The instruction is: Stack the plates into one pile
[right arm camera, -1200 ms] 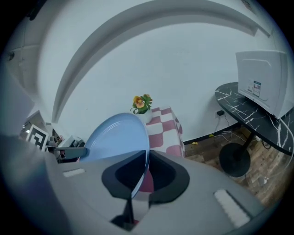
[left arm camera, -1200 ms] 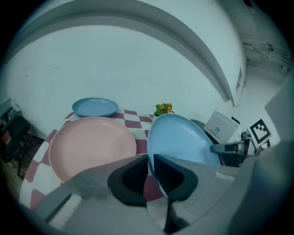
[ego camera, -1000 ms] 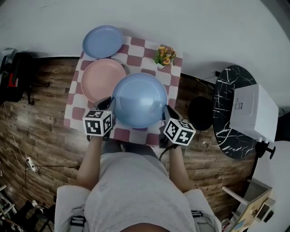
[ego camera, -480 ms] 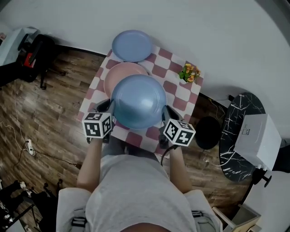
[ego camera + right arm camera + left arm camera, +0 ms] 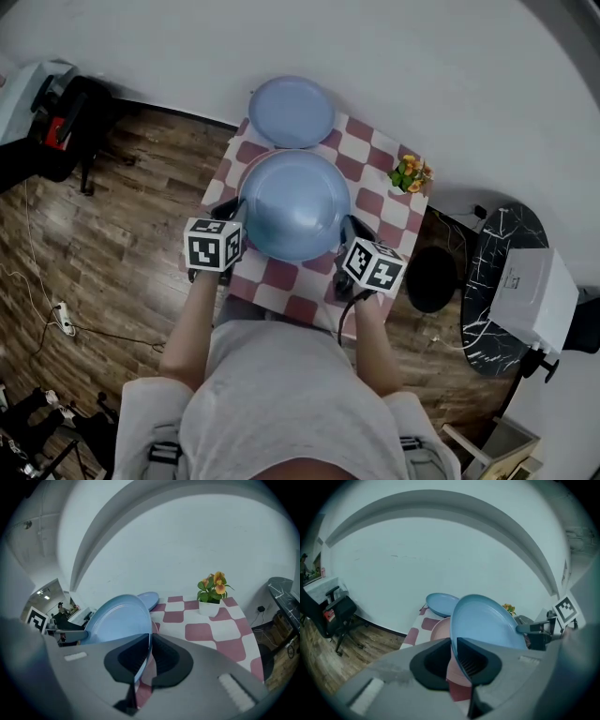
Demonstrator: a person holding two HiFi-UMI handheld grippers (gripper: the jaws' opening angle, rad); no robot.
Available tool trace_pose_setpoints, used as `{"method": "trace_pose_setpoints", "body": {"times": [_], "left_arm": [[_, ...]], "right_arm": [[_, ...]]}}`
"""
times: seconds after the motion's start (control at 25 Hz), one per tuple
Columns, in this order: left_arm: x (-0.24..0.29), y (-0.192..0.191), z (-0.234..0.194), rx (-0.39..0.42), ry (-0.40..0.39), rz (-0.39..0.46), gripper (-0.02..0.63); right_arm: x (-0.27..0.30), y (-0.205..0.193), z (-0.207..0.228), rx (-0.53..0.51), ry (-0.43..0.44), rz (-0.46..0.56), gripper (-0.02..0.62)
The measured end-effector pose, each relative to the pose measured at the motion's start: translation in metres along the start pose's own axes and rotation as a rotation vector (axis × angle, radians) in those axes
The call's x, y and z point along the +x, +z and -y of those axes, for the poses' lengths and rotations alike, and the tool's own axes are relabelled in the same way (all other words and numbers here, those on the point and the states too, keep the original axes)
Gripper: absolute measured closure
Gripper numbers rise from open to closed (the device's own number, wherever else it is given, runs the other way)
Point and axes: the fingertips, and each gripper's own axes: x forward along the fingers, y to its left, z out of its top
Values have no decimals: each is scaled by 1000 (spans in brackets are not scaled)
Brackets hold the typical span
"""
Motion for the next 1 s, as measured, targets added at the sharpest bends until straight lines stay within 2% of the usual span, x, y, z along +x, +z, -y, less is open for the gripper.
{"method": "trace_pose_setpoints", "body": {"times": [0.48, 1.0], "left_arm": [[57, -3, -40, 86, -105, -159, 546], [74, -18, -45, 138, -144, -204, 531]], "right_arm": [[51, -19, 3, 86, -157, -76, 574], [67, -38, 11, 68, -233, -131, 568]]}}
